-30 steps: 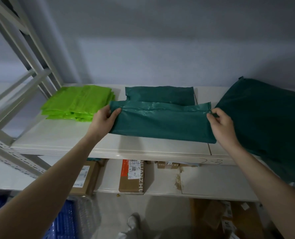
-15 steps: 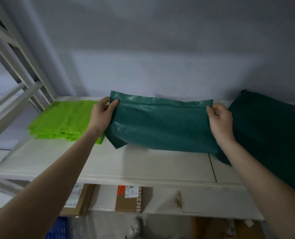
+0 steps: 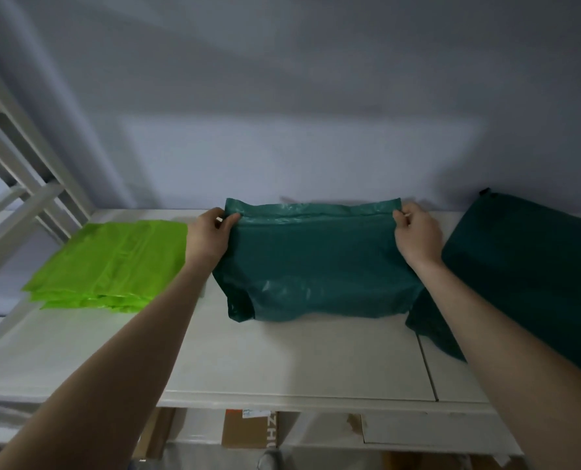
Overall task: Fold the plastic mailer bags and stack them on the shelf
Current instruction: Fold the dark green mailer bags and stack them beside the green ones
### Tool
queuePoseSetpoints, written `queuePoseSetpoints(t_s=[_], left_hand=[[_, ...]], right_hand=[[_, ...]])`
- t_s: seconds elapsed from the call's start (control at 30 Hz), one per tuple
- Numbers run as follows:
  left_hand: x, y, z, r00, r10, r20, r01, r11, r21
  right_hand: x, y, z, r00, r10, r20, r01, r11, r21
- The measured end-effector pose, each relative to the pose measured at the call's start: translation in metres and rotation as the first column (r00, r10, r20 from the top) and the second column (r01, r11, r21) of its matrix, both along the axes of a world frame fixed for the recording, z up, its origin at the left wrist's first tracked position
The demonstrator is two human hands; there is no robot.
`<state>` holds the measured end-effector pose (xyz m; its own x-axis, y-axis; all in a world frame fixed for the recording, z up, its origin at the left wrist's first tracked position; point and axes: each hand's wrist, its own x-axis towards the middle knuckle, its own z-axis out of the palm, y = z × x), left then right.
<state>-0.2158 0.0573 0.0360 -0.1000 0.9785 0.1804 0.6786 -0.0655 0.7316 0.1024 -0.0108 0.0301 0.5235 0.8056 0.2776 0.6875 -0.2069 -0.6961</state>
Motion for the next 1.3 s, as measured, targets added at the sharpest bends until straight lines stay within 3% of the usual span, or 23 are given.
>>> queuePoseSetpoints(t_s=[0.13,0.3,0.5,0.83,1.13,1.3], left_hand=[[0.001,0.009,-0.009,0.998,0.048,-0.028,-0.05,0.995,-0.088],[0.003,0.022,-0.014,0.988,0.126,0.088,-0.099,0.959,-0.264],[0.0,0.028,-0.021,0.858,0.26,0.443,-0.044,0.897,-0.44],[-0.003,0.009,-0.013,0.574,0.223,0.788,0.019,0.958,-0.285],[-0.003,-0.006,0.003,0.482,0.084,0.872,0.026,0.994,-0.11],[-0.006,-0.007,0.008,0.471,0.055,0.88,0.089,0.99,-0.109]], right_hand=[[0.001,0.008,-0.006,0.997,0.006,-0.074,-0.011,0.998,-0.068],[-0.001,0.019,-0.009,0.943,-0.006,-0.332,-0.037,0.992,-0.124],[-0.003,0.027,-0.008,0.817,-0.054,-0.574,-0.035,0.989,-0.143],[-0.012,0.003,0.007,0.658,-0.008,-0.753,0.113,0.99,0.088],[-0.024,-0.014,0.017,0.686,0.027,-0.727,0.283,0.911,0.3],[-0.021,-0.015,0.023,0.698,0.036,-0.716,0.309,0.886,0.346]])
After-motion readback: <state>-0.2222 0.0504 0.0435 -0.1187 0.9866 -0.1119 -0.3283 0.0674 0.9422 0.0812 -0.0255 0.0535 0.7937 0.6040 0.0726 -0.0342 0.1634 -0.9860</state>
